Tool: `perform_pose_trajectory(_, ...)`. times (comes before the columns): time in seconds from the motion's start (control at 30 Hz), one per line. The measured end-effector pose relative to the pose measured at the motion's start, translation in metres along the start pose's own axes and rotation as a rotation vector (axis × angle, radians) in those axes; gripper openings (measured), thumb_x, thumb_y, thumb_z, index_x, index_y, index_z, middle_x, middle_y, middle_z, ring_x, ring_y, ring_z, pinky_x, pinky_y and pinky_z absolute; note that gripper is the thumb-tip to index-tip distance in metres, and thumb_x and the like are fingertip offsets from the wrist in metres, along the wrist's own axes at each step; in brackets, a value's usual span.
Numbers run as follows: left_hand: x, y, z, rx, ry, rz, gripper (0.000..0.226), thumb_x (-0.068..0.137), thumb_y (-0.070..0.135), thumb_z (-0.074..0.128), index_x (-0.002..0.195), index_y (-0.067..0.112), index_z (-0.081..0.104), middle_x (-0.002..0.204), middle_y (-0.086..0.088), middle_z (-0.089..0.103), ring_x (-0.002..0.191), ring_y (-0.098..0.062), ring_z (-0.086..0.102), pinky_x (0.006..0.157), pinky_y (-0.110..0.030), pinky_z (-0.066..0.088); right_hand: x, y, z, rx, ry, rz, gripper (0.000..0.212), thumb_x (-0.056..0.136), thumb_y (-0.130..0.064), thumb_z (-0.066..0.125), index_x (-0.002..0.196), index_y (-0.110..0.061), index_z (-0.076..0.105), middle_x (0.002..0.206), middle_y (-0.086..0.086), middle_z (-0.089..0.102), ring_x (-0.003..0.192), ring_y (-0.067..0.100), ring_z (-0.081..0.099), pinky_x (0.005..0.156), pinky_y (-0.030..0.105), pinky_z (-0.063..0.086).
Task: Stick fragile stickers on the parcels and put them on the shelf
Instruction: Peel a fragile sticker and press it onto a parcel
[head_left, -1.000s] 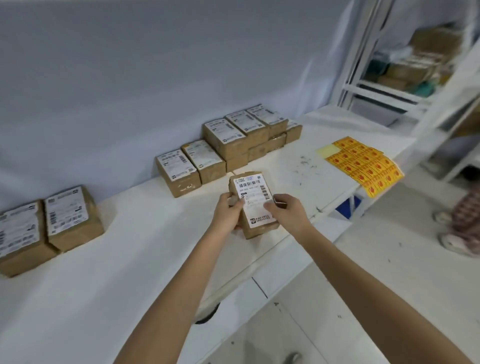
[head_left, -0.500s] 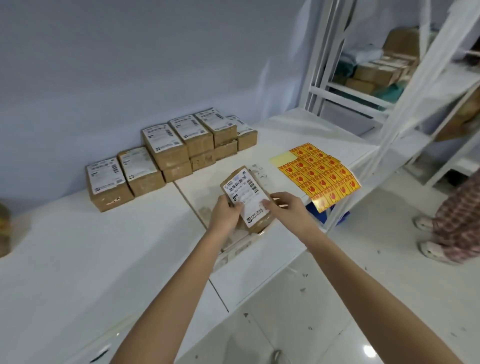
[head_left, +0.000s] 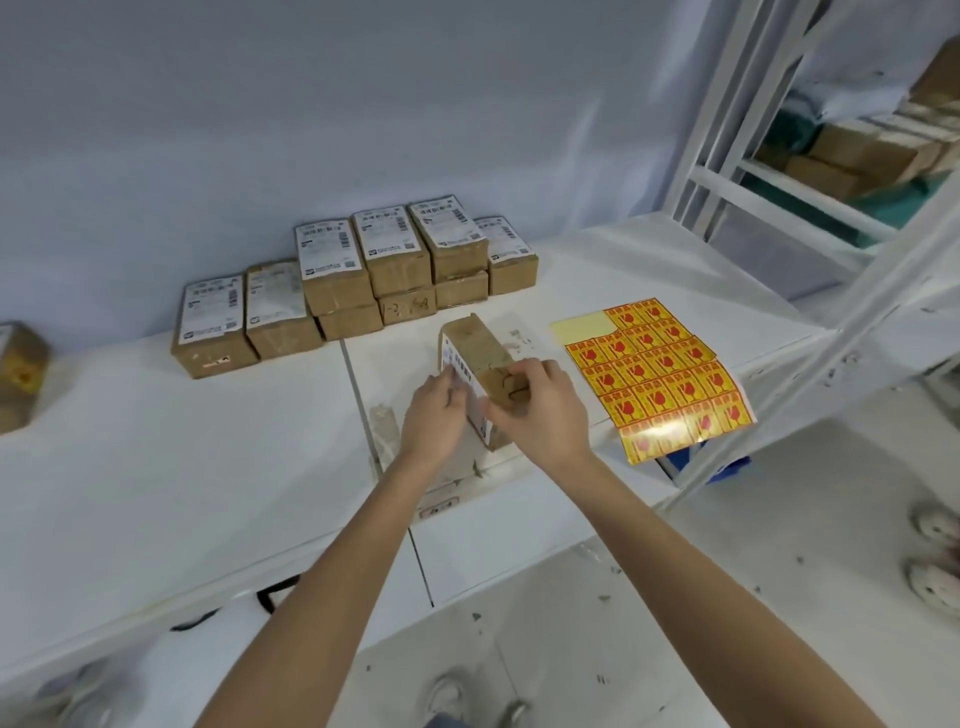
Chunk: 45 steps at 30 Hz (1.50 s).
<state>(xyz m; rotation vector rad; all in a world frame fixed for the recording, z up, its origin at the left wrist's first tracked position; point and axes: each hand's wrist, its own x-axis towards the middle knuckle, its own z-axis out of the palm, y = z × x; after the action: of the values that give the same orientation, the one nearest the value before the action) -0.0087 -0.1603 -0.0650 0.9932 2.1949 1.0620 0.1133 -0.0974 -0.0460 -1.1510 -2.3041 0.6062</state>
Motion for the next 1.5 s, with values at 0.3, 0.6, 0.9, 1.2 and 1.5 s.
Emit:
perform_pose_trajectory(0.3,0.011,-0.009,-0.008,-0.170,-0.080,0.022,0.045,0.102,0.036,0.027,0.143,0.021,0.039,0.144,0.006,0.043,0.134,-0.012,0.037,0.107,-0.023,0.026,-0.001,0.004,0.004,-0.037,-0.013,-0.079,0.063,0.075,-0.065,0.052,0.119,-0.019,0.054,0.115,0.001,0.053,0.104,0.018,0.051,0.073,0.030,0.047)
perform_pose_trajectory(0.6,0.000,-0.002,-0.017,0.427,0.058,0.439,0.071,0.089,0.059,0.013,0.149,0.021,0.021,0.157,0.005,0.017,0.145,-0.010,0.007,0.114,-0.025,0.004,0.015,0.029,0.001,-0.083,-0.057,-0.357,0.052,0.095,-0.040,0.030,0.134,-0.012,0.050,0.141,-0.001,0.048,0.130,0.015,0.040,0.102,0.034,0.039)
perform_pose_trajectory(0.9,-0.002,-0.005,-0.015,0.528,0.047,0.471,0.070,0.090,0.056,0.011,0.148,0.019,0.026,0.156,0.006,0.020,0.145,-0.010,0.010,0.117,-0.030,0.006,0.019,0.037,0.002,-0.125,-0.062,-0.480,0.045,0.094,-0.031,0.039,0.129,-0.009,0.055,0.136,0.002,0.054,0.126,0.017,0.045,0.097,0.034,0.044)
perform_pose_trajectory(1.2,-0.005,0.047,0.003,0.483,0.395,0.510,0.049,0.091,0.031,0.036,0.131,0.009,0.053,0.140,-0.006,0.049,0.135,-0.020,0.037,0.107,-0.036,0.031,0.049,0.070,-0.024,-0.101,-0.161,-0.519,0.048,0.097,-0.033,0.028,0.135,-0.011,0.049,0.142,0.001,0.046,0.130,0.014,0.038,0.103,0.032,0.036)
perform_pose_trajectory(1.5,0.034,0.115,0.120,0.620,0.202,0.378,0.046,0.089,0.027,0.034,0.124,0.011,0.060,0.137,-0.009,0.052,0.132,-0.025,0.043,0.105,-0.041,0.039,0.108,0.167,-0.060,-0.309,-0.200,-0.352,0.050,0.088,-0.031,0.038,0.128,-0.005,0.054,0.135,0.012,0.053,0.123,0.029,0.050,0.097,0.043,0.043)
